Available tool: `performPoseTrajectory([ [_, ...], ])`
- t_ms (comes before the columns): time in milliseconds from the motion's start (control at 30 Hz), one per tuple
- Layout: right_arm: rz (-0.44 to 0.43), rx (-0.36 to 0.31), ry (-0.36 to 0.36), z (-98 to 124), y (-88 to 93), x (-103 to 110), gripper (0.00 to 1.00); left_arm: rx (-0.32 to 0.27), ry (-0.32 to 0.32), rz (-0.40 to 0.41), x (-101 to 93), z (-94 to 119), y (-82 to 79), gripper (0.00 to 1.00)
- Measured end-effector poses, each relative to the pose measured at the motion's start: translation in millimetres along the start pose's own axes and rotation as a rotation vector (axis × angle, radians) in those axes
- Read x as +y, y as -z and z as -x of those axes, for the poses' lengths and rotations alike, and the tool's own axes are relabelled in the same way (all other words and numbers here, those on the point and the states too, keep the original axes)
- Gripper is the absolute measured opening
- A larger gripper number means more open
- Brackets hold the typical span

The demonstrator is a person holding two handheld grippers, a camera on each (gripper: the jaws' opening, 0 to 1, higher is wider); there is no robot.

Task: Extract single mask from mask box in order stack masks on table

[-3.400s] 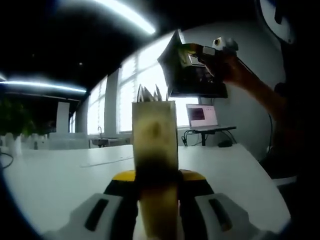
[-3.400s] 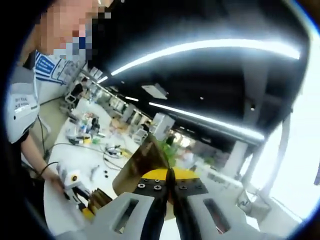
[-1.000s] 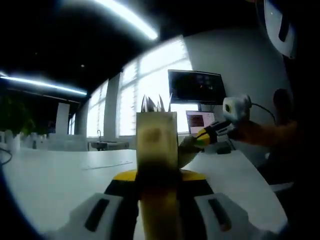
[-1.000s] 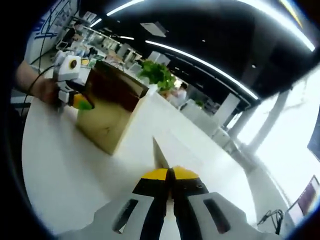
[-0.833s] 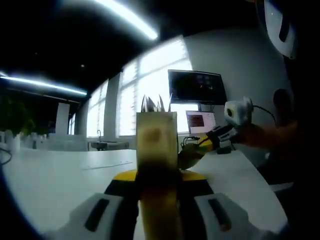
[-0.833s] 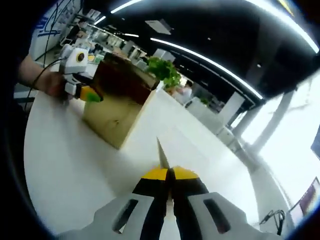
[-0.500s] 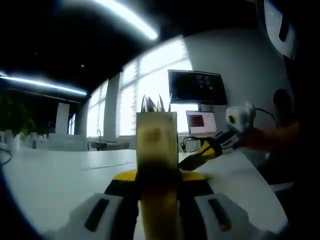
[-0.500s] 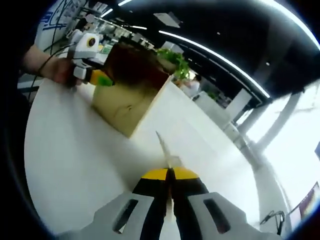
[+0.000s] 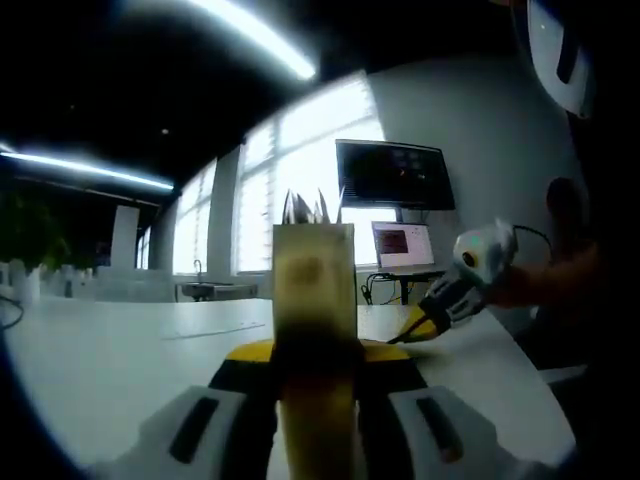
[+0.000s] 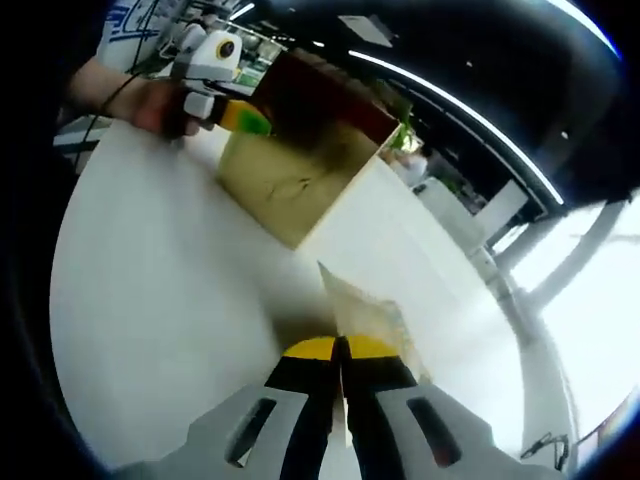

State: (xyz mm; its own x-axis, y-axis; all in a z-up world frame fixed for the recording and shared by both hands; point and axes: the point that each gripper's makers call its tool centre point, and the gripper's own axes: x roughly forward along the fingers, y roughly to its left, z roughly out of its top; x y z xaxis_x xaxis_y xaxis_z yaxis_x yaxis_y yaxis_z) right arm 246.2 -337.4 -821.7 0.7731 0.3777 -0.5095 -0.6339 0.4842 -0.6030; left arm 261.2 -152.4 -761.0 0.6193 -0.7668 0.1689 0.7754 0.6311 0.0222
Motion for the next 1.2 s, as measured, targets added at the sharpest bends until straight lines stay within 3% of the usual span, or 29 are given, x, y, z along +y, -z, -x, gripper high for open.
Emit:
performPoseTrajectory([
  [400, -0.02, -0.013, -0.021, -1, -0.4, 4, 0.0, 0.001, 0.0, 0.0, 0.0, 0, 0.3, 0.32],
  [967, -0.072, -0.01, -0.075, -2, 1.7, 14, 0.16, 0.003, -0.001, 0.001, 0.2, 0, 0.4, 0.32],
  [1200, -0.111, -0.042, -0.063, 3, -2.7, 11, 0.16, 0.003, -0.001, 0.0, 0.4, 0, 0.4, 0.32],
])
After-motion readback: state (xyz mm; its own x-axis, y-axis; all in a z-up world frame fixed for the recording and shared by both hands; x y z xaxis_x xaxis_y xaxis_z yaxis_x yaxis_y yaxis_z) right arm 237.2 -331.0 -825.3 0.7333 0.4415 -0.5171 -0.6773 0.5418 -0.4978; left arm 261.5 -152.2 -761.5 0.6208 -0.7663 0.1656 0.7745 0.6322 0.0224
